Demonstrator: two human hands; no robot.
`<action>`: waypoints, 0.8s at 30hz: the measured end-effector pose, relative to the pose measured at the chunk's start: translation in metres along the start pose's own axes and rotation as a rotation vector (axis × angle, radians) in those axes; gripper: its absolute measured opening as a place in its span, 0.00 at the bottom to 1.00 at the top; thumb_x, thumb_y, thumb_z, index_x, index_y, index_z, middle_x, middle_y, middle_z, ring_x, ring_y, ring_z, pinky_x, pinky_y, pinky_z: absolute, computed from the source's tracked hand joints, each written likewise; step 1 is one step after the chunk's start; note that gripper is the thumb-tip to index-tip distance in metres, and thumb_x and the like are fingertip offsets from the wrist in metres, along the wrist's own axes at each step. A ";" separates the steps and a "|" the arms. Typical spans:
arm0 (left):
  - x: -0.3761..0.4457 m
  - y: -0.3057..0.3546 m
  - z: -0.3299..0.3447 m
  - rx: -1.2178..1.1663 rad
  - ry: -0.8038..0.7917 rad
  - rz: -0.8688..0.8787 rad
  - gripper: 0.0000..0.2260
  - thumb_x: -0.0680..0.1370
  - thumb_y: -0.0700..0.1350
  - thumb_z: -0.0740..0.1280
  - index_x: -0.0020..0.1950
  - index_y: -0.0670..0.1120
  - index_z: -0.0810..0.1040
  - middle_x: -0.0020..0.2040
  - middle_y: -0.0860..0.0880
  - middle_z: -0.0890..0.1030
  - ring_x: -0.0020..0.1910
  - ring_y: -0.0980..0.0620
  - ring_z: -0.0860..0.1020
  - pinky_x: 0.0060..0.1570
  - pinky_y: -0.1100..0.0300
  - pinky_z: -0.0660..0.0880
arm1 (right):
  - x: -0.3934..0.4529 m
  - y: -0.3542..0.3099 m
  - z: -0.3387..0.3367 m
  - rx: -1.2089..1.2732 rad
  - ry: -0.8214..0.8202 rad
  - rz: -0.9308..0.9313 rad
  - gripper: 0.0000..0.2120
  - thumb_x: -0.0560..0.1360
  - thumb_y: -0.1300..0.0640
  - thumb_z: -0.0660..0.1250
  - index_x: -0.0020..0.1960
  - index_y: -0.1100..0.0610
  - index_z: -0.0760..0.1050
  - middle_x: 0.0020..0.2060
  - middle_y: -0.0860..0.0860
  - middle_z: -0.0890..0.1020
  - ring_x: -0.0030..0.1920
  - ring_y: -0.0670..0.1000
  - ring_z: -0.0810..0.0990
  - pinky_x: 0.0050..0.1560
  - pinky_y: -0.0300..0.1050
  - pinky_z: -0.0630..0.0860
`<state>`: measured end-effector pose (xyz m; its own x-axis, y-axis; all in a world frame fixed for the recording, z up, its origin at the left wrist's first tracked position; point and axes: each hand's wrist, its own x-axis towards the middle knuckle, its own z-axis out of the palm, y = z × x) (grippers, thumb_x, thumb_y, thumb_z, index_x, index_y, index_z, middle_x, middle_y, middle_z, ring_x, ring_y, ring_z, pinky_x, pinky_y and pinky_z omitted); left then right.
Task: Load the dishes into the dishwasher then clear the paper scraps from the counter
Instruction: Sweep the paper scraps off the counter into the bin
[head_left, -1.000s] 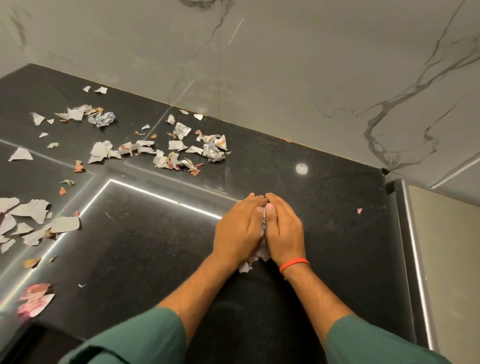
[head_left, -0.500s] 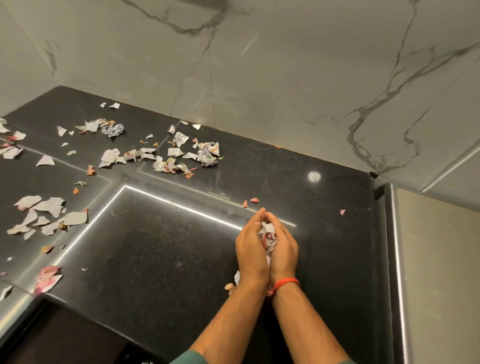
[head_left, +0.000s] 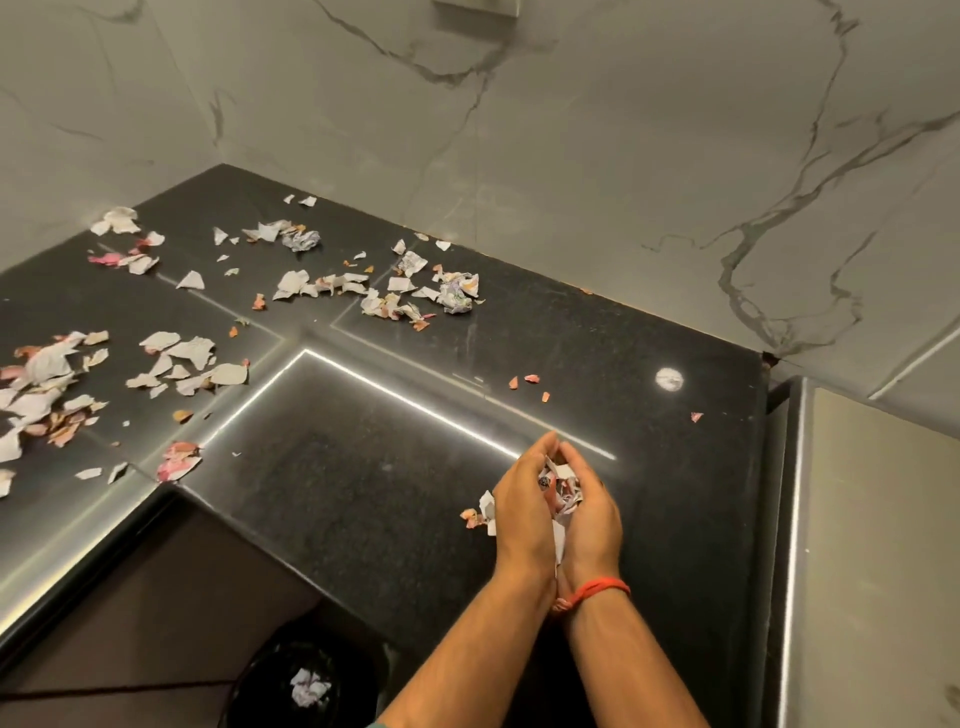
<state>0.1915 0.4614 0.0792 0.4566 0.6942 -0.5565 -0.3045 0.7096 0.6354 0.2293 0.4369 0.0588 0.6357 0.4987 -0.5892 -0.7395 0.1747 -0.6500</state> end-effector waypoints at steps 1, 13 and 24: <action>-0.005 0.002 -0.003 -0.003 0.007 0.004 0.12 0.82 0.45 0.66 0.56 0.40 0.86 0.54 0.40 0.86 0.57 0.43 0.84 0.61 0.49 0.79 | -0.004 0.003 -0.001 0.014 -0.011 0.015 0.12 0.79 0.55 0.69 0.59 0.59 0.84 0.53 0.59 0.86 0.55 0.57 0.86 0.60 0.54 0.80; -0.078 0.048 -0.156 -0.009 0.240 0.177 0.14 0.83 0.41 0.61 0.63 0.46 0.84 0.57 0.50 0.86 0.58 0.54 0.84 0.64 0.54 0.78 | -0.098 0.137 0.039 0.048 -0.142 0.312 0.14 0.80 0.56 0.65 0.61 0.58 0.83 0.57 0.57 0.85 0.55 0.53 0.85 0.52 0.45 0.82; -0.103 0.055 -0.319 -0.031 0.547 0.160 0.14 0.83 0.42 0.61 0.65 0.51 0.83 0.60 0.55 0.84 0.57 0.61 0.83 0.56 0.62 0.80 | -0.152 0.287 0.062 -0.200 -0.107 0.580 0.11 0.80 0.57 0.65 0.52 0.57 0.87 0.51 0.56 0.87 0.50 0.53 0.87 0.54 0.49 0.82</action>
<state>-0.1388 0.4675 0.0010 -0.0938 0.7491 -0.6557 -0.3627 0.5876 0.7233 -0.0933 0.4645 -0.0087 0.1093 0.5486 -0.8289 -0.8958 -0.3072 -0.3213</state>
